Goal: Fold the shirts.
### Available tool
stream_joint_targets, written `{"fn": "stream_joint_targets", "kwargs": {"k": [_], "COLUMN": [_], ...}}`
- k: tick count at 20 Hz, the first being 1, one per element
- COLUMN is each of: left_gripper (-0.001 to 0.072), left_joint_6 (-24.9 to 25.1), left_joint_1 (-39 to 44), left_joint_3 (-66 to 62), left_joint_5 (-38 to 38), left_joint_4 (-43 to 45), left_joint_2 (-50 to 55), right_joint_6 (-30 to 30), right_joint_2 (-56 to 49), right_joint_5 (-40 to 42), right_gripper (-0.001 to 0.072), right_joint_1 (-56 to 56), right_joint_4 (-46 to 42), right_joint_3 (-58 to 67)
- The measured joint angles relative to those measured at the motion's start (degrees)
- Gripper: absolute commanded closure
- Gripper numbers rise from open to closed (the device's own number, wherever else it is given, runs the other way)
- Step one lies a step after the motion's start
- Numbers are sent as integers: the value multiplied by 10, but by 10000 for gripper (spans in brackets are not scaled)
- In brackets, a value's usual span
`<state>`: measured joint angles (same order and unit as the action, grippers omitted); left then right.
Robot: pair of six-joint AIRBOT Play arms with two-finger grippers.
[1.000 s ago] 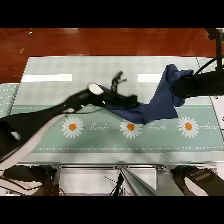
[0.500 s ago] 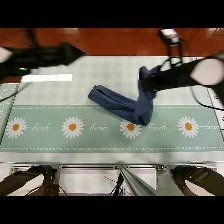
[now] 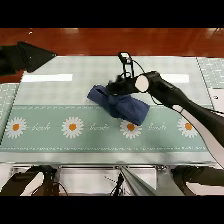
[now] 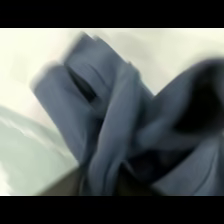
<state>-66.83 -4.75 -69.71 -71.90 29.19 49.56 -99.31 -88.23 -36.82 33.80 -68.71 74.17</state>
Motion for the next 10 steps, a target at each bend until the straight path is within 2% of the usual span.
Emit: {"fn": "stream_joint_targets", "kwargs": {"k": [3,5,8,10], "left_gripper": [689,689,689,689], "left_joint_6": [0,0,1,2], "left_joint_1": [0,0,0,0], "left_joint_3": [19,36,54,59], "left_joint_5": [-16,-15,-5,0], "left_joint_4": [3,3,11,26], "left_joint_2": [-6,-8,-9,-9], "right_joint_6": [0,0,1,4], "right_joint_2": [-1,22,79,119], "right_joint_5": [64,73,-6,-118], "right_gripper": [352,352,352,352], "right_joint_1": [-4,-22,-67,-105], "right_joint_4": [50,55,-12,-110], "right_joint_3": [0,0,0,0]}}
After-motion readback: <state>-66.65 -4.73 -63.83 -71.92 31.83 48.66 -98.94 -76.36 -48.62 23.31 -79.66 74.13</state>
